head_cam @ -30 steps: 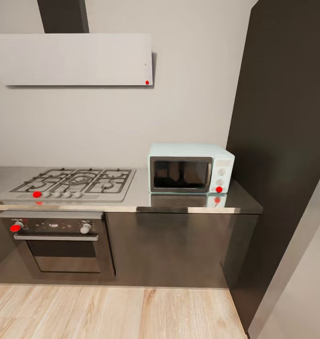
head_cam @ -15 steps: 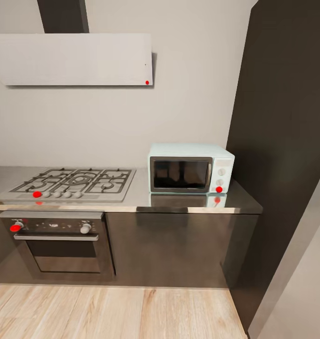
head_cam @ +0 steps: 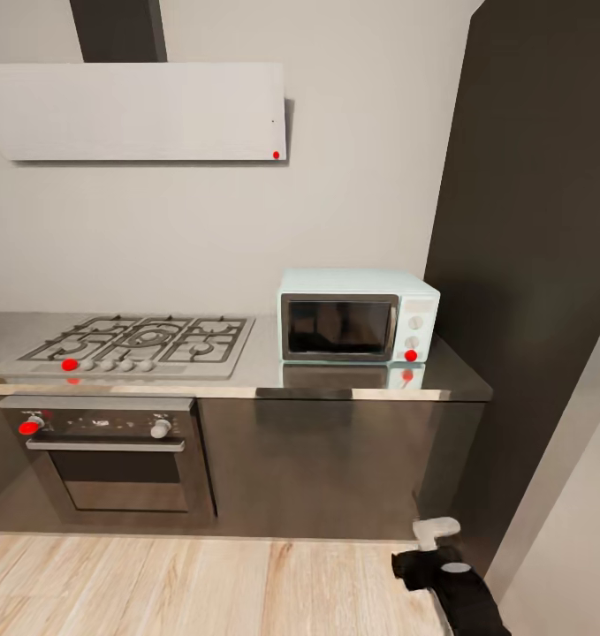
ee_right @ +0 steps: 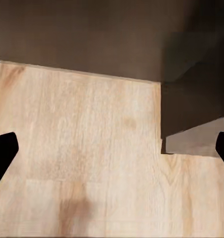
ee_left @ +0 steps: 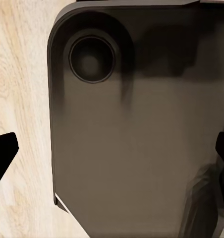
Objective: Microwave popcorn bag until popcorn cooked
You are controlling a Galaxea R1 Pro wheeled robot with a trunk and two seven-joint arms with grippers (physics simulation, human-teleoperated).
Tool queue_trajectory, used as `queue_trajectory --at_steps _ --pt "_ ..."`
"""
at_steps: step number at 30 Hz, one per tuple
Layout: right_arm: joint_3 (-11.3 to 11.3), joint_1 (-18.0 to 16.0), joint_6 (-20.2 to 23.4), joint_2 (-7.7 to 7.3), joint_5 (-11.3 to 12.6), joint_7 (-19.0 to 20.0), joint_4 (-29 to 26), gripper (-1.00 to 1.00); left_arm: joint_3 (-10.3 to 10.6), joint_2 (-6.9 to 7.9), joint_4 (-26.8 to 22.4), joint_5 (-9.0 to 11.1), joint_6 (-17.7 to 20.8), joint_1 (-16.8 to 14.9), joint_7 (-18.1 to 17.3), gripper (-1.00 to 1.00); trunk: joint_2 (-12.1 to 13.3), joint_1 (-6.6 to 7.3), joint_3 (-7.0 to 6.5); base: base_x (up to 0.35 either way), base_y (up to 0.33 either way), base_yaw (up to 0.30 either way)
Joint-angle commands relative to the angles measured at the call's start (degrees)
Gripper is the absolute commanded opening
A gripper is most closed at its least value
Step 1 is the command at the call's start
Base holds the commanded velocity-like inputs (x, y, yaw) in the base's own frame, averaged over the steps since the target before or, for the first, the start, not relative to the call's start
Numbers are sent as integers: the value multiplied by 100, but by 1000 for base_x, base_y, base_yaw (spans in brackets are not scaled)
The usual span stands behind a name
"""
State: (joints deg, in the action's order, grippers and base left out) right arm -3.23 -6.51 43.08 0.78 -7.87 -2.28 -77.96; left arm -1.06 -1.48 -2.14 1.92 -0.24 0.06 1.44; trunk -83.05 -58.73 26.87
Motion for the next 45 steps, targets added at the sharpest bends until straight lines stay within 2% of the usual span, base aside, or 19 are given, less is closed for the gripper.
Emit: queue_trajectory --at_steps 1,3,4,6,9,11,14,15,17,18,20,21,23,25,27,31,35,40,45 --pt "-8 -279 219 43 -32 -6 -122 100 -8 -2 -8 20 -2 1 14 100 -3 0 6 0 0 0" --pt "-9 -676 436 136 -35 -11 -210 100 -8 -2 -10 19 -2 2 14 100 -3 0 6 0 0 0" --pt "-10 -1033 531 205 -39 -22 -260 100 -8 -2 -13 22 -2 2 14 100 -3 0 6 0 0 0" --pt "-5 -1523 620 243 -39 -39 -339 100 -8 -2 -13 24 -2 2 14 100 -3 0 6 0 0 0" --pt "-2 -1926 697 264 -39 -80 -802 100 -7 -2 -14 24 -2 0 14 100 -3 0 6 0 0 0" --pt "-2 -2275 735 316 -27 -194 -903 100 -6 -2 -15 23 -2 0 14 100 -3 0 6 0 0 0" --pt "5 -2655 794 448 -16 -267 -936 100 -6 -2 -15 24 -2 1 14 100 -3 0 6 0 0 0" --pt "14 -2837 800 554 -14 -306 -936 100 -5 -2 -15 23 -2 2 14 100 -3 0 6 0 0 0" --pt "33 -3080 785 714 -8 -465 -926 100 -2 -2 -15 22 -2 1 14 100 -3 0 6 0 0 0" --pt "44 -3328 741 811 9 -760 -905 100 0 -2 -15 20 -2 2 14 100 -3 0 6 0 0 0" --pt "47 -3595 663 869 48 -1045 -854 100 -2 2 -15 24 -2 -3 12 100 -3 0 6 0 0 0" --pt "49 -3672 563 892 66 -1115 -780 100 -4 2 -15 23 -4 -2 12 100 -3 0 6 0 0 0" --pt "54 -3731 74 909 62 -1165 -314 100 -7 5 -15 21 -7 -1 13 100 -3 0 6 0 0 0" --pt "46 -3746 -455 906 53 -1173 -191 100 -8 2 -15 21 -5 -2 14 100 -3 0 6 0 0 0" --pt "43 -3751 -680 884 37 -1171 -132 100 -5 5 -15 20 -7 1 9 100 -3 0 6 0 0 0" --pt "42 -3752 -727 863 32 -1178 -42 100 -3 7 -15 20 -3 2 11 100 -3 0 6 0 0 0" --pt "44 -3753 -496 841 27 -1179 -27 100 -8 4 -15 20 -5 1 12 100 -3 0 6 0 0 0" --pt "45 -3753 -467 827 23 -1177 -29 100 -8 -1 -22 24 -4 0 3 100 -3 0 6 0 0 0" --pt "50 -3753 -456 817 48 -1163 -10 100 -7 3 -15 21 -2 0 -44 100 -3 0 6 193 0 0"
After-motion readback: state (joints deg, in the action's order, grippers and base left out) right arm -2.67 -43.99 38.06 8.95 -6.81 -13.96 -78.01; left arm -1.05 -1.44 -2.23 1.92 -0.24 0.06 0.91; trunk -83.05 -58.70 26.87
